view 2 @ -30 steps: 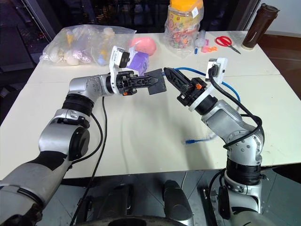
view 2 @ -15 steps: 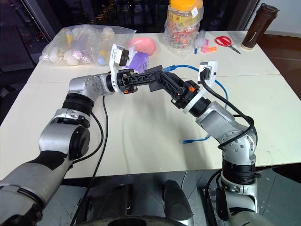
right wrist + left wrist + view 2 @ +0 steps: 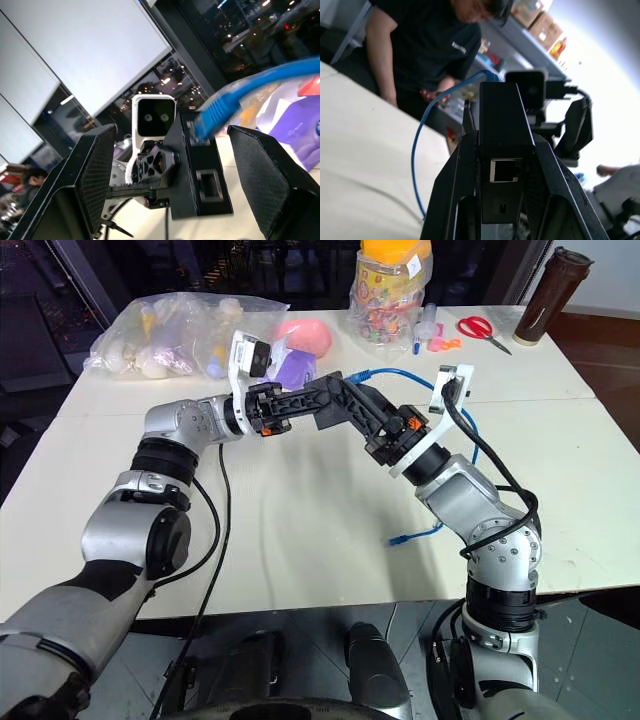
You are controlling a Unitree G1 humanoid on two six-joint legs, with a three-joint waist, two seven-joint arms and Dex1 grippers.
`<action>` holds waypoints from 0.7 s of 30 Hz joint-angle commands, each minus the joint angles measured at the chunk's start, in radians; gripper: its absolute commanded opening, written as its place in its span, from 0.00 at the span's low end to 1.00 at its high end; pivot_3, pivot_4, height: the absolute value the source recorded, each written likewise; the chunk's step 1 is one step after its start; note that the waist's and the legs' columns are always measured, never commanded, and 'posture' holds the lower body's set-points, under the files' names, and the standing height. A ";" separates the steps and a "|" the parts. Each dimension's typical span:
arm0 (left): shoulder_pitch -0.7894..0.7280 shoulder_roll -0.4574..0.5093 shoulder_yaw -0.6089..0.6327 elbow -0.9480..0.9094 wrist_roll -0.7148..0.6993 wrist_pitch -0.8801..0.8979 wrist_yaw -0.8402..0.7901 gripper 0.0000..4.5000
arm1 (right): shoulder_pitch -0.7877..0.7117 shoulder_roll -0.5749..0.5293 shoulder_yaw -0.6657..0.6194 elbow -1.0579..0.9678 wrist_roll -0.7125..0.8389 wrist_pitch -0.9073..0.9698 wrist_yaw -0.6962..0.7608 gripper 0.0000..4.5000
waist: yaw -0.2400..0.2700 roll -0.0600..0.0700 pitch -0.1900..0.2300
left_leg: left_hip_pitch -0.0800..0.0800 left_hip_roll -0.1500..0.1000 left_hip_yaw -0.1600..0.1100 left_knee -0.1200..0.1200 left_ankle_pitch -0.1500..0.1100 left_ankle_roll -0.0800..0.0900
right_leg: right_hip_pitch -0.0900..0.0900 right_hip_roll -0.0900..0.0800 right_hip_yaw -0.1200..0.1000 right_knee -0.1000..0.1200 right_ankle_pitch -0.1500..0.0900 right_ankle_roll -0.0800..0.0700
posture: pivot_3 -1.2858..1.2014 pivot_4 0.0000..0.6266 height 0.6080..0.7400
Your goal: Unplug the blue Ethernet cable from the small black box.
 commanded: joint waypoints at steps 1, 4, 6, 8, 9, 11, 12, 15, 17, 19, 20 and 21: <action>-0.001 0.000 -0.010 -0.060 -0.025 0.024 -0.023 0.11 | -0.014 0.012 -0.013 -0.014 0.030 -0.023 -0.005 0.82 | 0.000 0.000 0.000 | 0.000 0.000 0.000 0.000 0.000 0.000 | 0.000 0.000 0.000 0.000 0.000 0.000 | 0.52 0.24 1.00; 0.010 -0.001 -0.017 -0.081 -0.026 0.035 -0.025 0.11 | -0.016 0.017 -0.012 -0.015 0.031 -0.026 -0.008 0.63 | 0.000 0.000 0.000 | 0.000 0.000 0.000 0.000 0.000 0.000 | 0.000 0.000 0.000 0.000 0.000 0.000 | 0.52 0.24 1.00; 0.015 -0.002 -0.021 -0.089 -0.026 0.037 -0.023 0.11 | -0.018 0.021 -0.012 -0.012 0.029 -0.030 -0.009 0.40 | 0.000 0.000 0.000 | 0.000 0.000 0.000 0.000 0.000 0.000 | 0.000 0.000 0.000 0.000 0.000 0.000 | 0.52 0.24 1.00; 0.021 -0.004 -0.021 -0.098 -0.032 0.044 -0.017 0.11 | -0.019 0.026 -0.010 -0.011 0.027 -0.037 -0.012 0.20 | 0.000 0.000 0.000 | 0.000 0.000 0.000 0.000 0.000 0.000 | 0.000 0.000 0.000 0.000 0.000 0.000 | 0.52 0.24 1.00; 0.022 -0.004 -0.020 -0.100 -0.034 0.047 -0.015 0.11 | -0.020 0.029 -0.009 -0.011 0.027 -0.041 -0.013 0.08 | 0.000 0.000 0.000 | 0.000 0.000 0.000 0.000 0.000 0.000 | 0.000 0.000 0.000 0.000 0.000 0.000 | 0.52 0.24 1.00; 0.024 -0.004 -0.020 -0.101 -0.037 0.047 -0.011 0.11 | -0.020 0.031 -0.006 -0.010 0.025 -0.045 -0.014 0.01 | 0.000 0.000 0.000 | 0.000 0.000 0.000 0.000 0.000 0.000 | 0.000 0.000 0.000 0.000 0.000 0.000 | 0.52 0.24 1.00; 0.022 -0.003 -0.019 -0.098 -0.040 0.047 -0.007 0.11 | -0.020 0.033 -0.003 -0.009 0.024 -0.046 -0.015 0.01 | 0.000 0.000 0.000 | 0.000 0.000 0.000 0.000 0.000 0.000 | 0.000 0.000 0.000 0.000 0.000 0.000 | 0.52 0.24 1.00; 0.018 -0.002 -0.017 -0.089 -0.043 0.041 0.002 0.11 | -0.017 0.034 0.005 -0.008 0.018 -0.047 -0.017 0.01 | 0.000 0.000 0.000 | 0.000 0.000 0.000 0.000 0.000 0.000 | 0.000 0.000 0.000 0.000 0.000 0.000 | 0.52 0.24 1.00; 0.016 -0.001 -0.013 -0.082 -0.041 0.032 0.013 0.11 | -0.015 0.034 0.006 -0.005 0.011 -0.050 -0.024 0.01 | 0.000 0.000 0.000 | 0.000 0.000 0.000 0.000 0.000 0.000 | 0.000 0.000 0.000 0.000 0.000 0.000 | 0.52 0.24 1.00; 0.012 0.002 -0.006 -0.069 -0.038 0.018 0.027 0.11 | -0.013 0.030 -0.003 0.004 0.001 -0.057 -0.033 0.01 | 0.000 0.000 0.000 | 0.000 0.000 0.000 0.000 0.000 0.000 | 0.000 0.000 0.000 0.000 0.000 0.000 | 0.52 0.24 1.00; 0.009 0.011 -0.002 -0.060 -0.035 0.010 0.031 0.11 | -0.011 0.018 -0.020 0.015 -0.005 -0.063 -0.035 0.01 | 0.000 0.000 0.000 | 0.000 0.000 0.000 0.000 0.000 0.000 | 0.000 0.000 0.000 0.000 0.000 0.000 | 0.52 0.24 1.00; 0.006 0.021 0.001 -0.052 -0.033 0.005 0.031 0.11 | -0.010 0.003 -0.038 0.025 -0.011 -0.068 -0.036 0.01 | 0.000 0.000 0.000 | 0.000 0.000 0.000 0.000 0.000 0.000 | 0.000 0.000 0.000 0.000 0.000 0.000 | 0.52 0.24 1.00</action>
